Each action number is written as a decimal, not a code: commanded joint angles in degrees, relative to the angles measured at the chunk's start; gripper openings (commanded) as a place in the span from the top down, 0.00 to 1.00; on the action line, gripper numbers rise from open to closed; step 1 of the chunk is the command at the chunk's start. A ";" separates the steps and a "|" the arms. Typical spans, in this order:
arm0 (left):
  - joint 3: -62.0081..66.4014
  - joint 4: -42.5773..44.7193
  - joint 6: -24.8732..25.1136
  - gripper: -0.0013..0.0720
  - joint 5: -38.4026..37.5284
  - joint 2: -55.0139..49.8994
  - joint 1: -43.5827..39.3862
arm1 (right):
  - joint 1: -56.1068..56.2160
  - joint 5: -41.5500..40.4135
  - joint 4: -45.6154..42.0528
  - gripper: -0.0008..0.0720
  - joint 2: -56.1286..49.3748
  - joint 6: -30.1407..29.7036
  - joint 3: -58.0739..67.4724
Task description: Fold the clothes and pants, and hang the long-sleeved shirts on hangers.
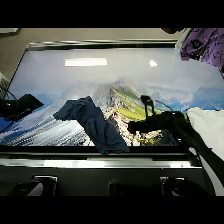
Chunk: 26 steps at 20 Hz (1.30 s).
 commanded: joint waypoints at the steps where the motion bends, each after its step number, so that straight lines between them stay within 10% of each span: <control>1: -0.02 0.00 0.55 0.14 -1.31 -0.87 1.27 | 0.07 2.03 15.34 0.36 -6.32 -7.04 -5.03; 6: -0.13 -0.02 2.27 0.14 -1.33 -2.54 1.92 | 0.07 0.44 27.80 0.41 -13.53 -15.56 -5.27; 10: -5.90 -3.32 7.43 0.14 -0.24 -4.35 7.61 | 0.04 -1.22 27.96 0.95 -13.70 -16.70 -5.25; 26: -16.33 -29.68 27.80 0.16 22.95 -28.09 14.10 | 0.04 -5.05 17.03 0.95 -2.14 -4.28 -3.43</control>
